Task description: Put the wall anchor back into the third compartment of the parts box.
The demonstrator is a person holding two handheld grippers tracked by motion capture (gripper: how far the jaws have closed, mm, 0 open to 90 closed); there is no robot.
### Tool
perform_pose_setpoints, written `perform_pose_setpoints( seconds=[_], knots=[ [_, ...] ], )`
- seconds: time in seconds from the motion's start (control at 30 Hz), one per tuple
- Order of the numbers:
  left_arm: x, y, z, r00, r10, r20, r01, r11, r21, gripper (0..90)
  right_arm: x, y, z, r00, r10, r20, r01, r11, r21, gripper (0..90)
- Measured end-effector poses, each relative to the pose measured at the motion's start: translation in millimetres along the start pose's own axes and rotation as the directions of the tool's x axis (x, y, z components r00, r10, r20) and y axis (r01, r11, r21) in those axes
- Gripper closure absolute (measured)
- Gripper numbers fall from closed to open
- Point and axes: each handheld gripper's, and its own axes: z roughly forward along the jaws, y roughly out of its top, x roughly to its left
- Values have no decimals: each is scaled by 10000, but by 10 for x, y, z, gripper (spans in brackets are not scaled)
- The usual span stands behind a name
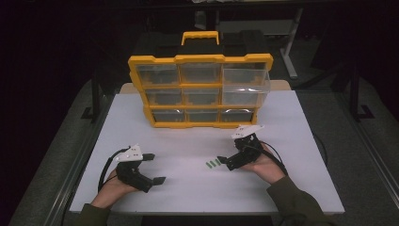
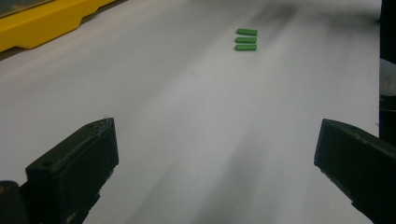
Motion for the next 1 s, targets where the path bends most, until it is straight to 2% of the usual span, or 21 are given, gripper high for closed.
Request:
perform_pose_setpoints(
  seconds=[0.23,0.47,0.6,0.67,0.7,0.77,1.0],
  knots=[
    [0,-3,-1,10000,-19,-1,19,10000,-28,0,-7,68,107,9999,-89,-133,93,9996,283,31],
    [-7,2,-11,10000,-99,-15,99,9999,-94,0,-5,148,186,9995,185,-274,-165,9972,733,152],
    [1,-1,-7,10000,-92,-10,92,9999,-79,0,14,160,235,9989,236,-411,-193,9947,1007,254],
    [-2,-2,-8,10000,-81,-17,80,9999,-80,0,28,156,250,9989,105,-466,-51,9933,1157,318],
    [-2,-2,-8,10000,-81,-17,80,9999,-80,0,28,156,250,9989,105,-466,-51,9933,1157,318],
    [1,-4,-1,10000,-24,-30,24,10000,-41,0,37,150,264,9988,25,-487,37,9919,1268,409],
    [1,-3,1,9999,-102,-21,102,9999,-77,0,47,132,298,9965,176,-820,-29,9843,1763,589]
  ],
)
